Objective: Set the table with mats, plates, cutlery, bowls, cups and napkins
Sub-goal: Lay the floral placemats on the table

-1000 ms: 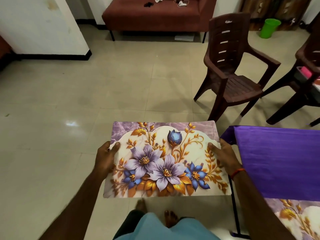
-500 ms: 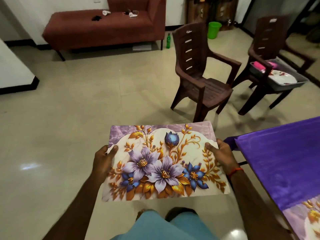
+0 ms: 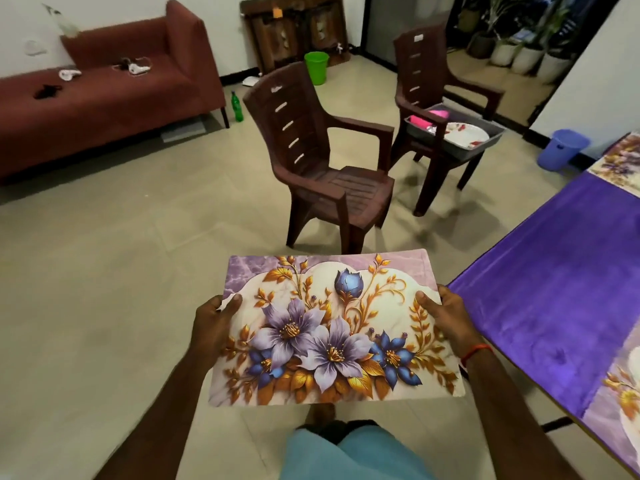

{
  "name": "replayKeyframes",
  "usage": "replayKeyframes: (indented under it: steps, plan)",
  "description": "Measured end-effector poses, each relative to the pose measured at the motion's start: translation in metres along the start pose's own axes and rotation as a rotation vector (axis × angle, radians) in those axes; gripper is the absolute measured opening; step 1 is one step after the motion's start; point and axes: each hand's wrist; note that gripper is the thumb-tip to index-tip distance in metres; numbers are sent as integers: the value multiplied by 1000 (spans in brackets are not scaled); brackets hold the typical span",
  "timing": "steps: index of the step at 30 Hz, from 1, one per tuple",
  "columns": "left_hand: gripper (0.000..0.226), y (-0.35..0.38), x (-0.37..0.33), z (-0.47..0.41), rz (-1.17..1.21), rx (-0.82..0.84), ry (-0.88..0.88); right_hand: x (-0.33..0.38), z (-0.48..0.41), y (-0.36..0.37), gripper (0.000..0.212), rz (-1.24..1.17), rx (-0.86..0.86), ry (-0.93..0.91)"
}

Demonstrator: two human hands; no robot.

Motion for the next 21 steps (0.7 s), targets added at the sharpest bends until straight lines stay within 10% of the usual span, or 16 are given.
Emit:
replayKeyframes:
  steps: [21]
  plan:
    - [21, 241, -160, -167, -99, 411, 216, 38, -128, -22, 16, -132, -443, 117]
Point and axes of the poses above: each hand's wrist, its own z-axis away from the middle knuckle, its own y-axis out of the palm, x = y × z, and after that the axes turned 15 degrees about -x, right-handed
